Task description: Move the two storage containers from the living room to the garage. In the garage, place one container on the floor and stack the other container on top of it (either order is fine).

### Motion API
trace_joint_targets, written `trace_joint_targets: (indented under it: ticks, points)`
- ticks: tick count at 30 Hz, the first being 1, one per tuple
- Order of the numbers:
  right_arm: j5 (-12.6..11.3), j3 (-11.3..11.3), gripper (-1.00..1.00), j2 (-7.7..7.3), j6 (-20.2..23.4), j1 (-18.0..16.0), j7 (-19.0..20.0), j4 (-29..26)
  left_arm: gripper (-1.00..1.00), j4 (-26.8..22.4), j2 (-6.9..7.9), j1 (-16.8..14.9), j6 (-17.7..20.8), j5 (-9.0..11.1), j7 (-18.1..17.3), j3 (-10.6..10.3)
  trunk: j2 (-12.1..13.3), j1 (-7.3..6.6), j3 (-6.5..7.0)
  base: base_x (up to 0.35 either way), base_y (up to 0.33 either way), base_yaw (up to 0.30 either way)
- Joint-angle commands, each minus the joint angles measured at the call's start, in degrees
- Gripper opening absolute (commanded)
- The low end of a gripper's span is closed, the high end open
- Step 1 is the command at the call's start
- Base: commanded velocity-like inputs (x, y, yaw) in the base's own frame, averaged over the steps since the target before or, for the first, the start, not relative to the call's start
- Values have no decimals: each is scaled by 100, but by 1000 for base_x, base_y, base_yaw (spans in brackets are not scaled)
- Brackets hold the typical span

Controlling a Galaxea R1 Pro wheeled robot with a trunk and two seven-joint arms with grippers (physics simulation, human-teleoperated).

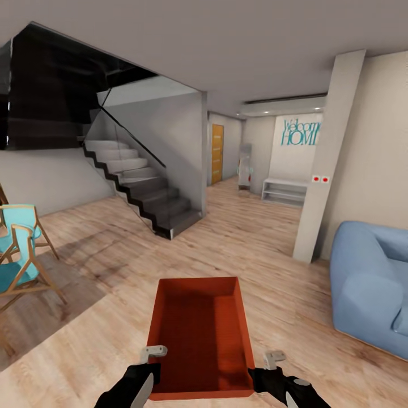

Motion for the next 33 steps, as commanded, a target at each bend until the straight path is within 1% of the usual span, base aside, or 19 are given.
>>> trace_joint_targets:
  ticks: [1,4,7,30,33]
  points:
    - [-23,10,-100,-18,47,3,78,5,-100,-59,220,-3,-220,107,-103,-28,-4,5,-2,325,0,-2]
    - [-23,11,-100,-17,43,3,78,5,-100,-56,220,-3,-220,105,-102,-28,-4,5,-2,325,0,-44]
    - [-23,10,-100,-17,43,3,78,5,-100,-55,220,-3,-220,104,-103,-28,-4,5,-1,325,0,-193]
    - [-31,16,-100,-17,42,3,78,5,-100,-56,220,-3,-220,110,-104,-28,-4,5,45,325,0,-272]
    - [-29,16,-100,-17,42,3,78,5,-100,-57,239,-3,-220,109,-105,-28,-4,5,50,325,0,-207]
